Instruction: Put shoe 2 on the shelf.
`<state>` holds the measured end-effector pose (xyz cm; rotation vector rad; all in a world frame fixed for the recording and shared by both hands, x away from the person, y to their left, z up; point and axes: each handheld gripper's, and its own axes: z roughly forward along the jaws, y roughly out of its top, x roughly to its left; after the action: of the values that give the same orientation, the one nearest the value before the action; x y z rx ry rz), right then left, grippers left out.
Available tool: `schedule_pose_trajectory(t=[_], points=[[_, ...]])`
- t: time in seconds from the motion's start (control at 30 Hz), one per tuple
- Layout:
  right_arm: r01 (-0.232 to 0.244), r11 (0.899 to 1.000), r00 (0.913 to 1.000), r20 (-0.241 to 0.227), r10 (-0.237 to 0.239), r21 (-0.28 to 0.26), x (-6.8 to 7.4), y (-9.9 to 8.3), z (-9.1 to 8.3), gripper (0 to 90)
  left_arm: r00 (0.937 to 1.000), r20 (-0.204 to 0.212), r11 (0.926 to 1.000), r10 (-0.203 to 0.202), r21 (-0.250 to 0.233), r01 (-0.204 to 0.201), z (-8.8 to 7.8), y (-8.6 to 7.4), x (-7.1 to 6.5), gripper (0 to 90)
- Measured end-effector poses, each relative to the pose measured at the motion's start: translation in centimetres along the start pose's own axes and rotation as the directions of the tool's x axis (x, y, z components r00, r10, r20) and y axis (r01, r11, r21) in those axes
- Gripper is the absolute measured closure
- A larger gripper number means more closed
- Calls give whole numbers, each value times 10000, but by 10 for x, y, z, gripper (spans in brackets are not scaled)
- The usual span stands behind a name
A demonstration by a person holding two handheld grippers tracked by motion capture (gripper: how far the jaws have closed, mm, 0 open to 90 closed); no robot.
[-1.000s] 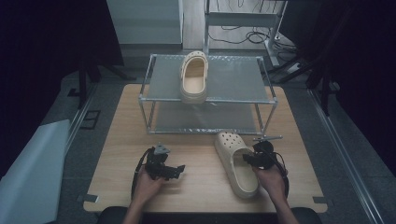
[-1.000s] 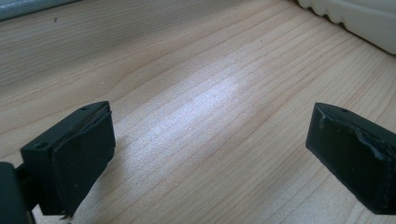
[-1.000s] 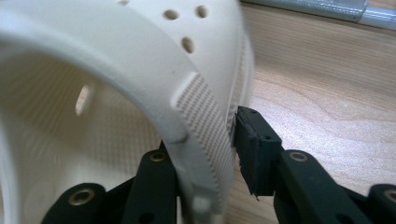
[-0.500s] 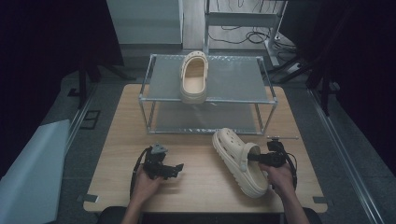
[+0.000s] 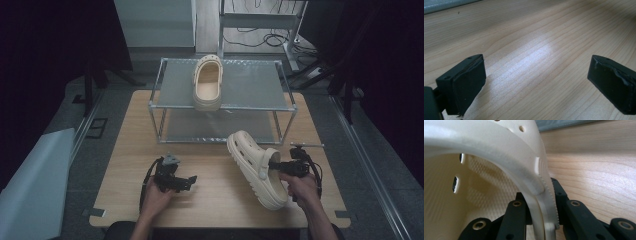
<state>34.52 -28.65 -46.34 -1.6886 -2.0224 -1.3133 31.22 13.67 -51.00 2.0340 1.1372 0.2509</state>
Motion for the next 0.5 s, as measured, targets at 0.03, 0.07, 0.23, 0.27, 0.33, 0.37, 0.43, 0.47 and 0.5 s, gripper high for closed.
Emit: schedule_pose_trajectory(t=[0.03,0.07,0.23,0.27,0.33,0.37,0.43,0.47,0.5], points=[[10,10000,10000,-67,-10,-29,1,1,-1,775,10000,5,10000,7,-15,-7,0,0,0,20],[-11,10000,9999,-108,11,-80,2,1,-2,775,10000,19,10000,8,-31,-8,0,0,0,20],[-52,9998,9987,-516,42,-189,10,7,-12,775,9998,120,9998,181,7,-181,2,-1,-1,8],[-52,9997,9984,-565,38,-244,12,9,-13,775,9996,95,9996,277,-11,-277,2,-1,-2,6],[-23,9995,9982,-597,5,-302,14,10,-15,774,9993,104,9993,364,-58,-364,3,-1,-3,3],[3,9995,9976,-694,-25,-321,18,13,-19,775,9988,114,9988,470,-159,-468,2,0,-4,0],[-15,9993,9966,-820,-15,-365,23,17,-22,774,9987,131,9985,497,-220,-494,2,0,-4,0],[-3,9993,9961,-879,-29,-365,25,18,-24,775,9987,131,9985,497,-220,-494,2,0,-4,0],[19,9993,9957,-920,-54,-381,27,20,-25,775,9986,111,9984,517,-216,-515,2,-1,-4,0]])
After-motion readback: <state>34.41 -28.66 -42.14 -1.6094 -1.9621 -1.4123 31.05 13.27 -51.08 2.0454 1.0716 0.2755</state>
